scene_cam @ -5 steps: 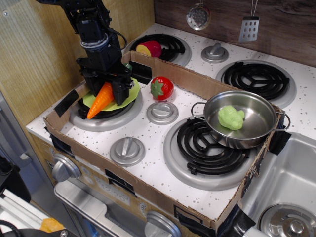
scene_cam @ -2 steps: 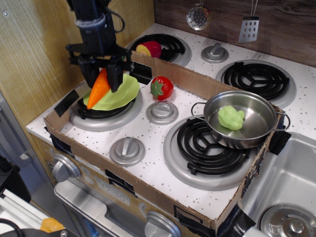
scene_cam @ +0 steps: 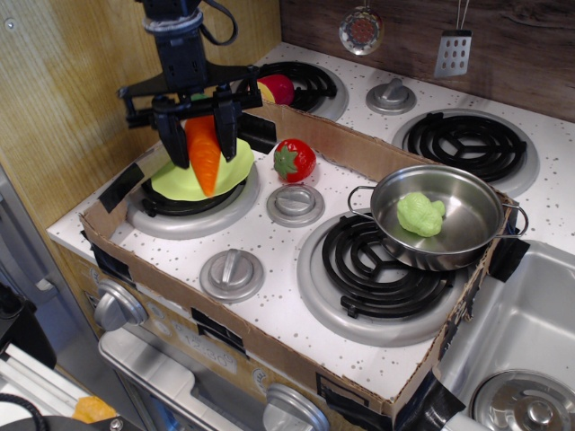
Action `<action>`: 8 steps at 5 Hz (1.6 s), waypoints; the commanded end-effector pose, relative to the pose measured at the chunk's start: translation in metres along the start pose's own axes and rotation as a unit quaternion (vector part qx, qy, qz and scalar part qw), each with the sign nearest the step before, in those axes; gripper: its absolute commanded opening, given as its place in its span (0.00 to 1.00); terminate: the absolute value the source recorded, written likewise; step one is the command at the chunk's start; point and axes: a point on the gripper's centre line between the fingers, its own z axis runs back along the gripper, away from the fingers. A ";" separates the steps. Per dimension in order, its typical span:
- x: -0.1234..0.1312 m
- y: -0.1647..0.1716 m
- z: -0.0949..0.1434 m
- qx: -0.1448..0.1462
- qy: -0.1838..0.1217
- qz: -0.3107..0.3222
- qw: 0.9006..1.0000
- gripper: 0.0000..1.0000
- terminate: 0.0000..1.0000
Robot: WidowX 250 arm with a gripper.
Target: Take carrot off plate
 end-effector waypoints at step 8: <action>-0.027 0.041 -0.042 -0.024 -0.121 0.184 0.975 1.00 0.00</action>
